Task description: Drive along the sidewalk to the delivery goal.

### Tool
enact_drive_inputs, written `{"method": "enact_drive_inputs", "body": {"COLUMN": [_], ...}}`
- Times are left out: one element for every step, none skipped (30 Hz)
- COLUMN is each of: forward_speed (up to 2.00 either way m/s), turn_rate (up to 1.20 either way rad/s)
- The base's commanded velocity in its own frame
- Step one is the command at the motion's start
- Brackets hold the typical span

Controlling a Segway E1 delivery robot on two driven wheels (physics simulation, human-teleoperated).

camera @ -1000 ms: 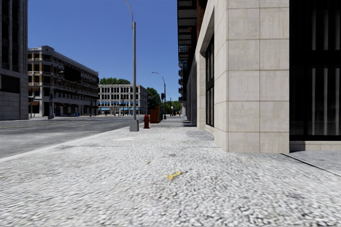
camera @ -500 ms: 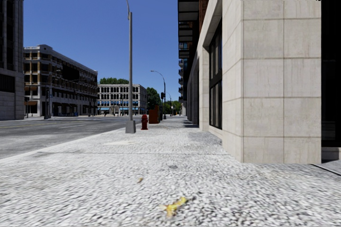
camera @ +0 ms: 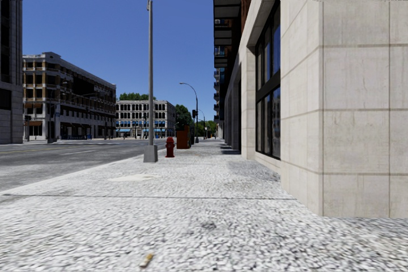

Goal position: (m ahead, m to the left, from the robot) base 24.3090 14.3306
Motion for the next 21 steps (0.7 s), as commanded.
{"method": "enact_drive_inputs", "body": {"forward_speed": [1.54, 1.54, 1.54, 1.54, 1.54, 1.54, 1.54, 1.54, 1.54, 1.54, 1.54, 1.54, 1.54, 1.54, 1.54, 1.54, 1.54, 1.54, 1.57, 1.64, 1.64], "turn_rate": [0.00, 0.00, 0.00, 0.00, 0.00, 0.00, 0.00, 0.00, 0.00, 0.00, 0.00, 0.00, 0.00, 0.00, 0.00, 0.00, 0.00, 0.00, 0.00, 0.00, 0.00]}}
